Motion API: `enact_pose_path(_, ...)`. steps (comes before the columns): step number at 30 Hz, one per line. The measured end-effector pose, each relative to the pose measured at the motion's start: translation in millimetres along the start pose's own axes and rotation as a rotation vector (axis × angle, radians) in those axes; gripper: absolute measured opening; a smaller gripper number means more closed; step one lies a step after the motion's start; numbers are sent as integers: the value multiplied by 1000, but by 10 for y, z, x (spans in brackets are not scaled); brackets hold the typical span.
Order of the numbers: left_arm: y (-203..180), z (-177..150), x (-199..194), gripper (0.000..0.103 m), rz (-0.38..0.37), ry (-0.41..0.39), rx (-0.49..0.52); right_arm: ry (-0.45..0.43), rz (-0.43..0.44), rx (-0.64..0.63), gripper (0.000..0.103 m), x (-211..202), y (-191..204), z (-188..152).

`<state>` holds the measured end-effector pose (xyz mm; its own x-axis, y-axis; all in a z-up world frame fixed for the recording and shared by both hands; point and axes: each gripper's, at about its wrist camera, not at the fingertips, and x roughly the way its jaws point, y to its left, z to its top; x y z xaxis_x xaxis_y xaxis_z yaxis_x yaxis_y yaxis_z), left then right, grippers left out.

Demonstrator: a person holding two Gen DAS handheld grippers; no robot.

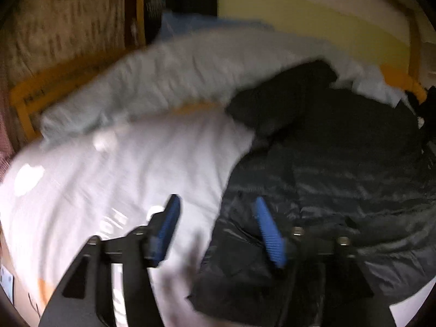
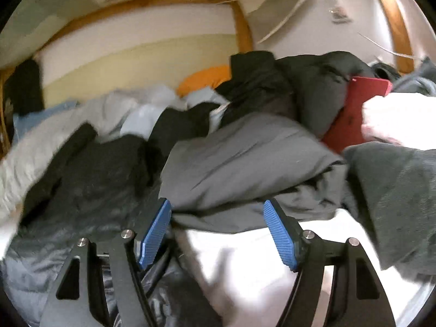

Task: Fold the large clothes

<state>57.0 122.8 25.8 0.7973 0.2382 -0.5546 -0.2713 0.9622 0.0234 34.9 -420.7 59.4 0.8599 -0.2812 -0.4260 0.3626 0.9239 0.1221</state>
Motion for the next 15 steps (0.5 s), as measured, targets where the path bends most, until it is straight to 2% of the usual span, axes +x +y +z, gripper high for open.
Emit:
enact_pose_path(1, -12, 1, -136, 81, 3, -49, 8, -7, 26, 23, 73, -61, -59, 33)
enact_pose_path(4, -135, -48, -596, 92, -35, -215, 47, -41, 133, 11, 74, -302, -47, 43)
enact_pose_path(5, -189, -86, -724, 95, -56, -256, 64, -48, 160, -10, 79, -377, -29, 4)
enact_pose_path(6, -246, -123, -835, 97, -93, -288, 80, -50, 189, -41, 86, -460, 21, -62)
enact_pose_path(7, -325, -175, -935, 97, -159, -304, 104, -46, 228, -79, 87, -523, 88, -158)
enact_pose_path(9, -490, -270, -1001, 97, -252, -288, 167, -18, 281, -161, 87, -574, 256, -375)
enact_pose_path(11, -647, -362, -979, 97, -290, -265, 227, 17, 310, -240, 87, -595, 468, -567)
enact_pose_path(13, -786, -447, -876, 97, -337, -209, 237, 24, 349, -310, 87, -652, 661, -700)
enact_pose_path(15, -910, -506, -714, 97, -396, -119, 223, 9, 379, -392, 87, -728, 852, -803)
